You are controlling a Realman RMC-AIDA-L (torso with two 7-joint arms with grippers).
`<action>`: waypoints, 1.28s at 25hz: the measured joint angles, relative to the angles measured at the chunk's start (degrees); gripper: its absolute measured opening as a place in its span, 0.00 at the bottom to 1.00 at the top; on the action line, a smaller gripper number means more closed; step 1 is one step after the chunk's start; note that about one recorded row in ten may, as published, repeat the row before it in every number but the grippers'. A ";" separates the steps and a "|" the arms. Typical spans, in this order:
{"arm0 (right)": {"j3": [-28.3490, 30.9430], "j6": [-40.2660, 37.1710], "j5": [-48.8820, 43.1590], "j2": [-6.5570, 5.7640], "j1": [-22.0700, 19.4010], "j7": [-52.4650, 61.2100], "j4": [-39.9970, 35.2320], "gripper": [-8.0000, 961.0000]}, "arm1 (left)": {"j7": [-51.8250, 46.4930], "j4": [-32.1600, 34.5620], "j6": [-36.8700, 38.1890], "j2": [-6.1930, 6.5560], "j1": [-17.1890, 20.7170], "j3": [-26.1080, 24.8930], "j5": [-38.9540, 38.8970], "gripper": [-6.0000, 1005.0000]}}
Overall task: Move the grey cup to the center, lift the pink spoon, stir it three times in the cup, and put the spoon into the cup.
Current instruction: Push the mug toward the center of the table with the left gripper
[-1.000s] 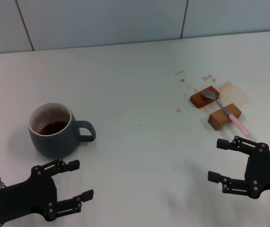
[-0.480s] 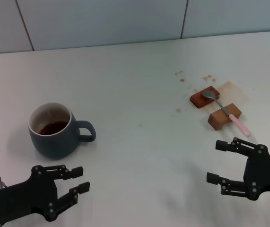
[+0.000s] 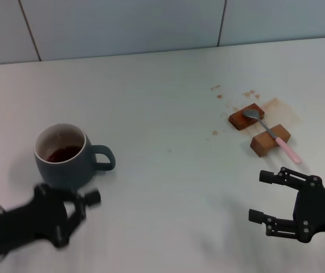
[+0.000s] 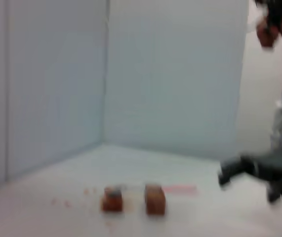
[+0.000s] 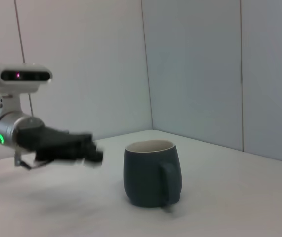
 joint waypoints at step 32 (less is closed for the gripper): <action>-0.16 1.19 -0.06 -0.13 0.48 -0.09 -0.24 0.85 | 79.25 -34.31 -31.18 -0.81 4.45 -14.76 -39.01 0.00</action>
